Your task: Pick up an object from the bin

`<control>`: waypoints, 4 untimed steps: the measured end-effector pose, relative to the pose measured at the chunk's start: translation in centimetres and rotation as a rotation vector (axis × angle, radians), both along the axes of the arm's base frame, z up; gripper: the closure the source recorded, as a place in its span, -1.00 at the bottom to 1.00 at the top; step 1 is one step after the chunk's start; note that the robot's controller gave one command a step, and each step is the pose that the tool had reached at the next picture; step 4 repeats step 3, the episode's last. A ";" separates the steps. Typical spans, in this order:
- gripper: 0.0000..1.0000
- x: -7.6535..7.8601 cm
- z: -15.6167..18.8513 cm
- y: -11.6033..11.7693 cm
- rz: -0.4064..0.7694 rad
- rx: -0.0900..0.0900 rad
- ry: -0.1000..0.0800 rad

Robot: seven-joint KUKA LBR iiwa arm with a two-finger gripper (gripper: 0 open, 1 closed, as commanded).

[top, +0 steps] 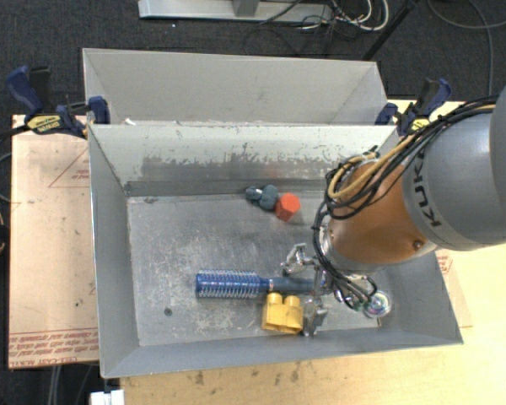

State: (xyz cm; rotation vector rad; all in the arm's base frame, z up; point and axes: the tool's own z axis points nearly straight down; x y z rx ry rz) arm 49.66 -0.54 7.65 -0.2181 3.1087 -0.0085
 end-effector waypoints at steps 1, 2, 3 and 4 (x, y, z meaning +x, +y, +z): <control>-1.00 0.2 0.0 6.2 0.095 0.001 0.002; 1.00 -0.1 -0.2 6.3 0.093 0.005 0.009; 1.00 -0.9 15.5 4.7 0.129 0.002 0.017; 1.00 -0.9 15.5 4.7 0.129 0.002 0.017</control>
Offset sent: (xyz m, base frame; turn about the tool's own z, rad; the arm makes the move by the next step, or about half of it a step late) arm -0.0057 0.0613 -0.0059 -0.0931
